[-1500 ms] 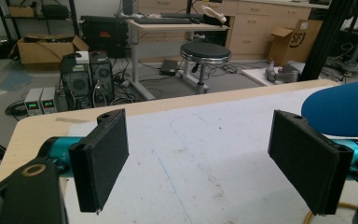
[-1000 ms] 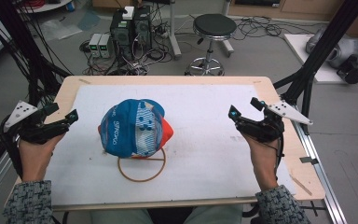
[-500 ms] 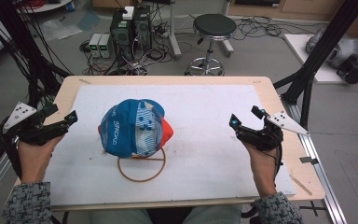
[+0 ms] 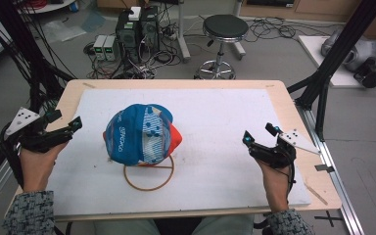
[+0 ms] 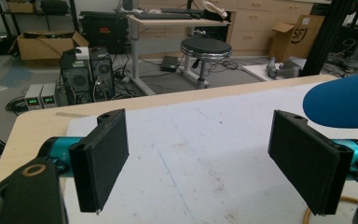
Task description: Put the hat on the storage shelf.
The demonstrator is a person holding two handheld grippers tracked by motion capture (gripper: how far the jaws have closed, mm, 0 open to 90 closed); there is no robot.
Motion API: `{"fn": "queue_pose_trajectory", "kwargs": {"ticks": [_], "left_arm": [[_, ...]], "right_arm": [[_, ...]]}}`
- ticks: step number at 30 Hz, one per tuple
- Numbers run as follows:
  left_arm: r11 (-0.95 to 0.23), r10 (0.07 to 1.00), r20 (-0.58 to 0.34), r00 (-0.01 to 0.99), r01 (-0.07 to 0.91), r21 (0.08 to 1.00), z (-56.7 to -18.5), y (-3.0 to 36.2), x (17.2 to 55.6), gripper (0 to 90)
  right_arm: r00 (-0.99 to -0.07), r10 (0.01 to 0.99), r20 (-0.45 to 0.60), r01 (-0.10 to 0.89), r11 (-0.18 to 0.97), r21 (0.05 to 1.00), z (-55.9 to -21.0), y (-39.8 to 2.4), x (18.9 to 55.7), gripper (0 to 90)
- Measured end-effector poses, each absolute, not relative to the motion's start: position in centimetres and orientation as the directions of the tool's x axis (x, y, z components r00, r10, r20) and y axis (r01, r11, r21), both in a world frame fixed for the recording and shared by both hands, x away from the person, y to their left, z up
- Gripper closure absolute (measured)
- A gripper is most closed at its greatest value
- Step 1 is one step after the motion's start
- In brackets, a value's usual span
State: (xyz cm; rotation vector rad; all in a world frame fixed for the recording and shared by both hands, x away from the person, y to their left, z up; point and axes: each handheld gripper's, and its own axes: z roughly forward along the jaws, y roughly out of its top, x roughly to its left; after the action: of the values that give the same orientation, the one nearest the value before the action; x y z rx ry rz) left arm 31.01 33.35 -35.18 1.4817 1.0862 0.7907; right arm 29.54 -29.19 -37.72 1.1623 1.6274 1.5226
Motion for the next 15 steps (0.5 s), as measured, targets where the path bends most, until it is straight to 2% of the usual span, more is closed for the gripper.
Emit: {"fn": "queue_pose_trajectory", "kwargs": {"ticks": [8,15], "left_arm": [[0.001,0.930,-0.079,0.360,0.211,0.977,-35.2,33.3,31.0,20.3],[-0.003,0.930,-0.076,0.360,0.214,0.977,-35.3,33.3,31.1,20.3]], "right_arm": [[-0.410,0.905,0.117,0.196,-0.038,0.980,-39.5,-29.5,29.4,11.0],[-0.410,0.905,0.115,0.195,-0.036,0.980,-39.5,-29.5,29.3,11.0]]}}
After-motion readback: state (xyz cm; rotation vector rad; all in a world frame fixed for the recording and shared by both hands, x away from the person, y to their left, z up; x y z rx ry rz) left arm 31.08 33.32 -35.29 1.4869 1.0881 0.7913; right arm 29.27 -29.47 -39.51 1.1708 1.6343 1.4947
